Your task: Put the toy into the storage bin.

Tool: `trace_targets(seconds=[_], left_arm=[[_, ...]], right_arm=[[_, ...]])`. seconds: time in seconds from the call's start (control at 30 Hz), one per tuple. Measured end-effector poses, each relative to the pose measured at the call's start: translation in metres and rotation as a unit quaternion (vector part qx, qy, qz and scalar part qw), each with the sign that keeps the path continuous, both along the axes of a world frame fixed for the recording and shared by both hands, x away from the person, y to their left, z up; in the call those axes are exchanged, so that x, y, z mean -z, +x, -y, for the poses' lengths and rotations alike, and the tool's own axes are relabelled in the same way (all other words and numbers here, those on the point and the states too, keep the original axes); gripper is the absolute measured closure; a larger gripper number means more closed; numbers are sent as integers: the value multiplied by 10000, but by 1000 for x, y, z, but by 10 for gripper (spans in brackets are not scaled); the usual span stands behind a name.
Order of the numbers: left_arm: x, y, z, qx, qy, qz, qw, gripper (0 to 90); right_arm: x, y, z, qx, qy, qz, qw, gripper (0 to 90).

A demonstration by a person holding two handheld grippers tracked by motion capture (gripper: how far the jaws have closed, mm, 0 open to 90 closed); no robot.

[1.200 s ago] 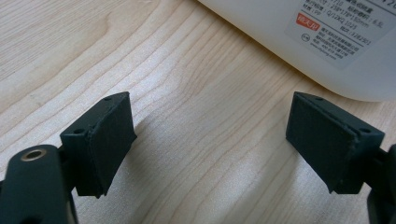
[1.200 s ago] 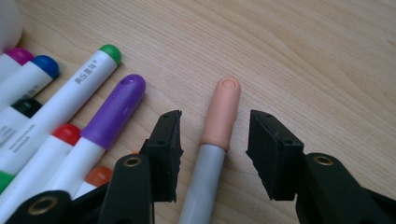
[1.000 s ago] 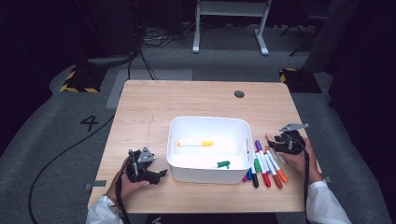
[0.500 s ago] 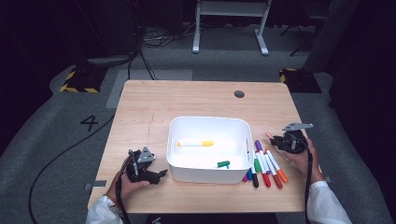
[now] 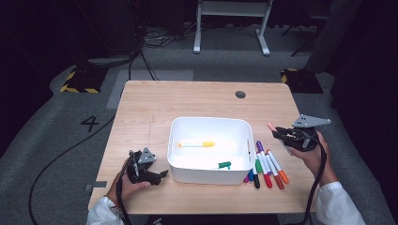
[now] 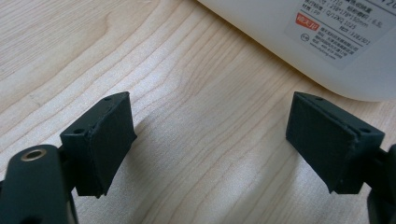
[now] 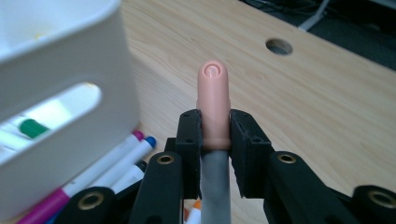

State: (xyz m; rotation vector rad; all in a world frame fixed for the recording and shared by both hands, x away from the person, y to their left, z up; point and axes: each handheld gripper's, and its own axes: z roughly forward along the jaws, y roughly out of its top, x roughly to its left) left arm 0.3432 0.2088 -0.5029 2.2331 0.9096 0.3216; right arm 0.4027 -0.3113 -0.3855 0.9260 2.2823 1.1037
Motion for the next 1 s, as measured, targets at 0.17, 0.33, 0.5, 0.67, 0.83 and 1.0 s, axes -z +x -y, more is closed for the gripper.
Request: trace_targets(seconds=[0.17,0.33,0.5,0.67,0.83,1.0], left_arm=[[0,0,0,1,13,14,10000,155],[0,0,0,-1,12,15,10000,155],[0,0,0,1,28,19,10000,155],[0,0,0,6,28,15,10000,155],[0,0,0,13,22,-3,10000,155],[0,0,0,11,16,-10,10000,155]], right_arm=[[-29,-12,-19,-425,0,209,9989,747],[-53,-25,-38,-757,-43,398,9963,747],[-70,-34,-58,-975,-85,481,9940,747],[-79,-35,-75,-1226,-240,596,9904,747],[-82,-34,-93,-1396,-290,623,9878,747],[-83,-34,-112,-1595,-291,591,9850,747]])
